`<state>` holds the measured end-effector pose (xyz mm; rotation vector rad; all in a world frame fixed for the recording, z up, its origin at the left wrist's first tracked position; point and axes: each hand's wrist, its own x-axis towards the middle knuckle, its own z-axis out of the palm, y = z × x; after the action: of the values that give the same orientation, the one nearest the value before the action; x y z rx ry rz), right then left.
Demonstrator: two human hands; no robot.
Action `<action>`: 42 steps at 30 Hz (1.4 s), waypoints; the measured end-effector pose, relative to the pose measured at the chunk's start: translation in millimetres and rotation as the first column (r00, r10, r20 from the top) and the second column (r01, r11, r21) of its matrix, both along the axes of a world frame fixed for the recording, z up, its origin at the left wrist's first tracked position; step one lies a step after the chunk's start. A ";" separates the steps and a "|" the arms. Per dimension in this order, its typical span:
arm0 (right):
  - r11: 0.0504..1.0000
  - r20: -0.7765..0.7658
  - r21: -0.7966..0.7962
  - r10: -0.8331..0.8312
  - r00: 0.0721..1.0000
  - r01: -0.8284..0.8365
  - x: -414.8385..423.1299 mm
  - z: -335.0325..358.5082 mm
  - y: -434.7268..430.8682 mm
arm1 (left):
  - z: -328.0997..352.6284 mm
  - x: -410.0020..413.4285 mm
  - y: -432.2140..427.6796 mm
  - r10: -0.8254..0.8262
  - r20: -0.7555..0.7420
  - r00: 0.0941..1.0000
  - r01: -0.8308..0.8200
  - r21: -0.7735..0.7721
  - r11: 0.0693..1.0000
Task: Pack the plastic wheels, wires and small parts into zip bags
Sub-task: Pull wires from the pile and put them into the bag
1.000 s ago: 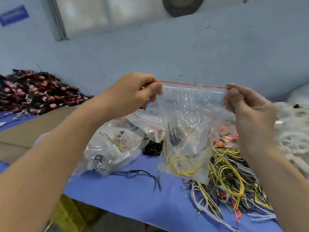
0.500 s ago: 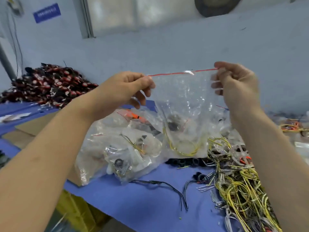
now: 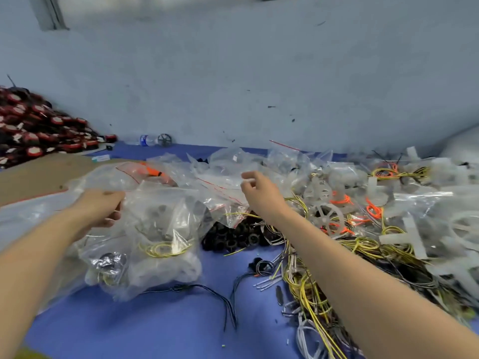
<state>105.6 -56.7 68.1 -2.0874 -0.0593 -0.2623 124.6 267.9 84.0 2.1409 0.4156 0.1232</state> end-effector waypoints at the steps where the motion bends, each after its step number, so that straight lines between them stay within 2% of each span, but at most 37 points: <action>1: 1.000 0.014 -0.005 -0.014 1.000 0.014 -6.6 0.4 -13.8 | 0.2 1.1 -6.1 -0.002 0.009 1.000 0.002 0.040 0.999; 4: 0.999 0.073 -0.002 -0.053 0.996 0.053 -26.3 6.0 -50.9 | 4.9 1.3 -23.2 0.038 0.033 0.999 -0.045 0.225 0.973; 6: 0.997 0.089 0.030 -0.075 0.993 0.072 -38.8 11.4 -72.1 | 9.1 0.1 -37.7 0.106 0.083 0.991 -0.132 0.442 0.887; 8: 0.992 0.100 0.068 -0.115 0.988 0.109 -50.0 17.3 -91.1 | 12.6 -6.5 -61.5 0.141 0.192 0.971 -0.228 0.583 0.780; 11: 0.980 0.111 0.109 -0.177 0.978 0.165 -63.1 21.7 -117.7 | 12.0 -12.3 -105.3 -0.042 0.309 0.950 -0.208 0.729 0.653; 14: 0.968 0.115 0.160 -0.211 0.971 0.191 -77.0 21.9 -139.5 | 4.1 -11.7 -149.9 -0.300 0.162 0.940 0.023 0.848 0.529; 16: 0.961 0.126 0.179 -0.234 0.964 0.210 -86.6 21.2 -152.5 | -3.7 -7.0 -174.3 -0.385 0.027 0.923 0.146 0.899 0.413; 17: 0.958 0.132 0.187 -0.242 0.961 0.216 -91.1 20.3 -158.9 | -7.8 -3.5 -184.5 -0.405 -0.008 0.914 0.178 0.906 0.384; 21: 0.952 0.161 0.204 -0.264 0.951 0.230 -104.4 14.2 -181.4 | -21.8 15.6 -214.2 -0.429 -0.079 0.900 0.259 0.888 0.380; 26: 0.954 0.179 0.197 -0.263 0.948 0.227 -106.6 -1.4 -195.1 | -43.8 47.3 -233.7 -0.452 -0.212 0.866 0.341 0.913 0.223; 28: 0.954 0.196 0.194 -0.266 0.944 0.229 -105.8 -7.5 -196.7 | -47.8 54.1 -235.8 -0.443 -0.202 0.873 0.318 0.926 0.203; 30: 0.952 0.198 0.199 -0.272 0.942 0.233 -106.0 -11.7 -197.3 | -44.8 54.0 -236.5 -0.465 -0.106 0.879 0.234 0.946 0.227; 32: 0.950 0.200 0.212 -0.271 0.941 0.229 -108.2 -12.1 -196.5 | -33.5 50.1 -237.3 -0.521 0.087 0.849 0.096 0.944 0.315; 35: 0.941 0.221 0.251 -0.282 0.934 0.225 -113.4 -4.6 -193.9 | 1.8 35.5 -244.3 -0.489 0.397 0.777 -0.054 0.816 0.576; 37: 0.931 0.237 0.291 -0.294 0.926 0.222 -118.6 3.5 -191.1 | 35.2 17.9 -255.4 -0.441 0.560 0.702 -0.087 0.682 0.727; 40: 0.904 0.242 0.369 -0.318 0.917 0.216 -130.2 15.8 -185.6 | 86.5 -27.5 -287.7 -0.426 0.749 0.507 0.012 0.488 0.873; 42: 0.881 0.227 0.426 -0.324 0.918 0.205 -140.0 22.7 -180.0 | 112.8 -72.0 -317.5 -0.405 0.845 0.349 0.231 0.341 0.911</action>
<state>-34.4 -236.7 90.8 -1.6342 0.1010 -0.6964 52.7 -49.6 196.8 1.9032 -0.7119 1.0886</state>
